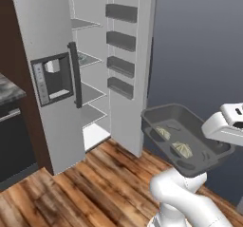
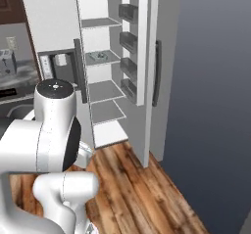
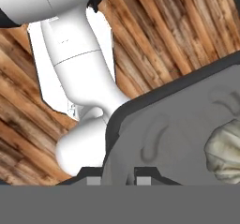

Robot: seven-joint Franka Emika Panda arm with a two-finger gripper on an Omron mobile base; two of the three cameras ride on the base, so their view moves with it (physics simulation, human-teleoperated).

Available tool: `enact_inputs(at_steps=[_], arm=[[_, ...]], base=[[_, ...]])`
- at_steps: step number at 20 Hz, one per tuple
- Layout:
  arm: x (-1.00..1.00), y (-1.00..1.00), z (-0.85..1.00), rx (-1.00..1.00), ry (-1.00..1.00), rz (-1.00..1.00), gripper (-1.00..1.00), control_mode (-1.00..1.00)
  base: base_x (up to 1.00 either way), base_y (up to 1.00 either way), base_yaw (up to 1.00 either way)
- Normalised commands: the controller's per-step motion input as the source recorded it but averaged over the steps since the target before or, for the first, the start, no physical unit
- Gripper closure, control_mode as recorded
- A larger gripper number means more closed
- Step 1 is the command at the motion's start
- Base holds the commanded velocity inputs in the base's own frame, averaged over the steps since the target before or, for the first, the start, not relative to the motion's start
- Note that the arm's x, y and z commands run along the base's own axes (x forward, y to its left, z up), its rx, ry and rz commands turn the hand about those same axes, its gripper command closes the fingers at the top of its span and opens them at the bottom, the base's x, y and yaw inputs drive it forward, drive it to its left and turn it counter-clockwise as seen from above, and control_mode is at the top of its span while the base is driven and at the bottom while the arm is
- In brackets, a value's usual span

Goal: Place two dumplings into each of the tupperware containers and then place the containers in the fridge.

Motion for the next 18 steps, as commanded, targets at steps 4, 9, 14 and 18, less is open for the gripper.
enact_inputs(at_steps=[4,9,14,18], arm=[[0.00,0.00,0.00,0.00,0.00,0.00,1.00,1.00],[0.00,0.00,0.00,0.00,0.00,0.00,1.00,1.00],[0.00,0.00,0.00,0.00,0.00,0.00,1.00,1.00],[0.00,0.00,0.00,0.00,0.00,0.00,1.00,1.00]], base=[[0.84,-0.10,0.21],[0.78,-0.19,0.16],[0.76,-0.08,0.11],[0.72,0.00,0.06]])
